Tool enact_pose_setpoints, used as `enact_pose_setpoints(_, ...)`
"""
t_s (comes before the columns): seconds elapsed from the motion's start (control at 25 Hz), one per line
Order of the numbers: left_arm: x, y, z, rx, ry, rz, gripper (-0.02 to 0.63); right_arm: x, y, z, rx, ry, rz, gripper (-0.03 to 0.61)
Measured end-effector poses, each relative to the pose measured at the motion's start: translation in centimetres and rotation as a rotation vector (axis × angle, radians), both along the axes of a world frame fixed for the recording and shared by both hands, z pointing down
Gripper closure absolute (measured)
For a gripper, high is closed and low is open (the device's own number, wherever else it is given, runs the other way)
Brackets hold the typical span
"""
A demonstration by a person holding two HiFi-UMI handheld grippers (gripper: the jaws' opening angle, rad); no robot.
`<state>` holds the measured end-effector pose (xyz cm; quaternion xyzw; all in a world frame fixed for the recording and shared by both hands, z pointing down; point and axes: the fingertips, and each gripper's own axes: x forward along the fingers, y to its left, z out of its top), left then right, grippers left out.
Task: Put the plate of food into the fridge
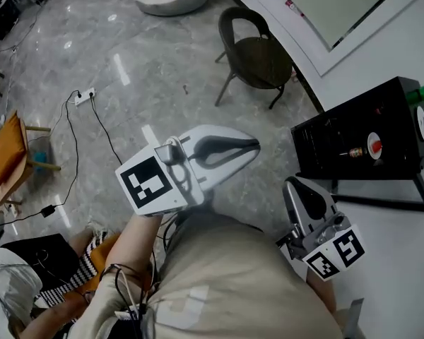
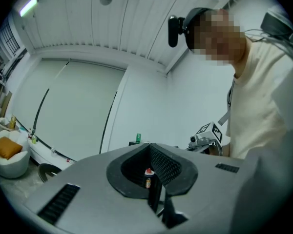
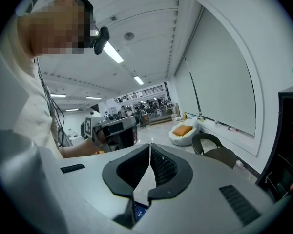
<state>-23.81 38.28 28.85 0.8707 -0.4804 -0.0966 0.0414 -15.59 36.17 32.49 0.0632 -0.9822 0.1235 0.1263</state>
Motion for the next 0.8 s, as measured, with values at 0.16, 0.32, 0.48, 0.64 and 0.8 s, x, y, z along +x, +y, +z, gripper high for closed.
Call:
enact_pose_setpoints(0.16,-1.3,-1.5,0.4,-0.012,0.002,0.010,0.595,-1.2,-1.6,0.2,0.005,0.009,0.014,0.557)
enact_pose_setpoints(0.32,-1.4,-3.4,0.5,-0.019,-0.009,0.025,0.595,-1.0,-3.5,0.8,-0.014,0.009,0.045,0.557)
enact_pose_setpoints(0.48,-0.2,-5.6,0.4,-0.033,-0.029,0.038,0.595,0.1,-5.7,0.9,-0.031,-0.006,0.060,0.557)
enact_pose_setpoints(0.64,1.9,-8.0,0.2,-0.039,-0.046,0.036,0.595,1.8,-8.0,1.0,-0.043,-0.013,0.048,0.557)
enact_pose_setpoints(0.8,4.5,-10.6,-0.2,-0.048,-0.055,0.025,0.595,4.2,-10.6,0.5,-0.051,-0.031,0.040,0.557)
